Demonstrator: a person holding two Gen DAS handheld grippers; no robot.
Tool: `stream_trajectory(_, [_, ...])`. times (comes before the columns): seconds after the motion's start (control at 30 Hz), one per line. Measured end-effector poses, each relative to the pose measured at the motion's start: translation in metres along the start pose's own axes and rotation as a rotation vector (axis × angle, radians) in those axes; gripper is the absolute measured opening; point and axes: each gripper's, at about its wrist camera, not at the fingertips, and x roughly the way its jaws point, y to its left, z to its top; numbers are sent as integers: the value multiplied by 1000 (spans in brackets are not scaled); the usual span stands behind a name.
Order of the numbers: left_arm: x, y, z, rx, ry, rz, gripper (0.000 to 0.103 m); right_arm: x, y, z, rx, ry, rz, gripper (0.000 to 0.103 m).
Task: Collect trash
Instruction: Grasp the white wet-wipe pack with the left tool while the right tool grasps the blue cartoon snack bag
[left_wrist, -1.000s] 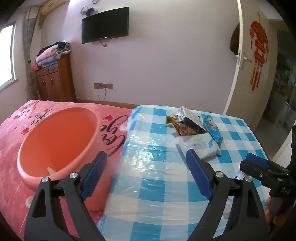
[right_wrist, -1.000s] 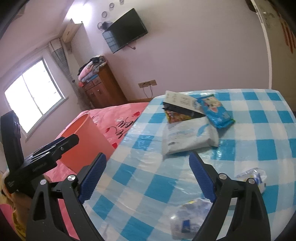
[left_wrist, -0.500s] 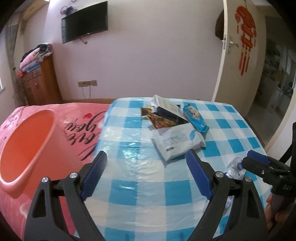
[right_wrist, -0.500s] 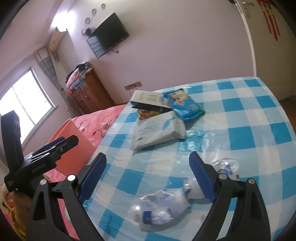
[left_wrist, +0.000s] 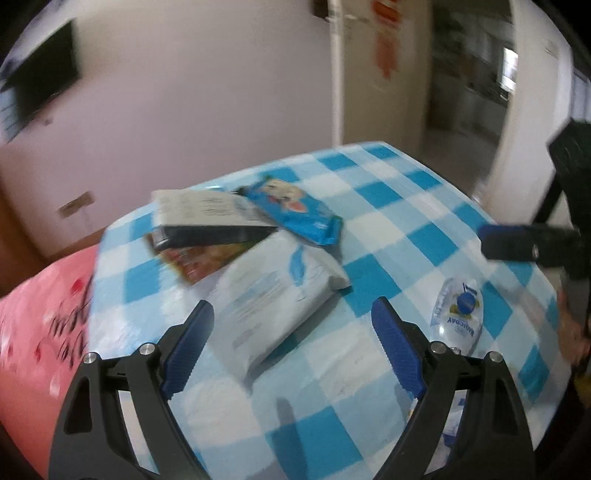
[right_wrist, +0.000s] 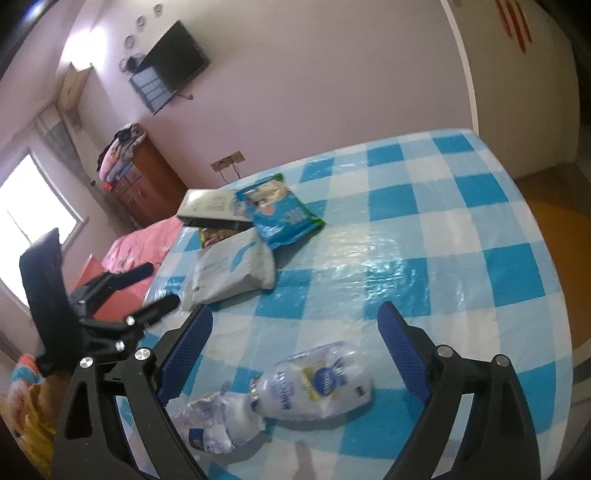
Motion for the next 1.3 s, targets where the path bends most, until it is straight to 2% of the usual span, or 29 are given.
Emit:
stream_trajectory(0.2, [37, 10, 15, 124, 80, -59, 88, 13, -15, 18, 54, 36, 48, 90])
stream_trajectory(0.5, [66, 16, 24, 278, 155, -76, 88, 46, -8, 42, 23, 105, 78, 90])
stream_trajectory(0.77, [85, 19, 28, 319, 188, -126, 88, 82, 14, 66, -71, 151, 99, 90])
stream_trajectory(1.0, [90, 21, 29, 315, 183, -172, 88, 114, 27, 85, -139, 169, 100, 90])
stream_trajectory(1.3, [101, 22, 24, 285, 198, -197, 95, 153, 35, 98, -182, 212, 81, 90])
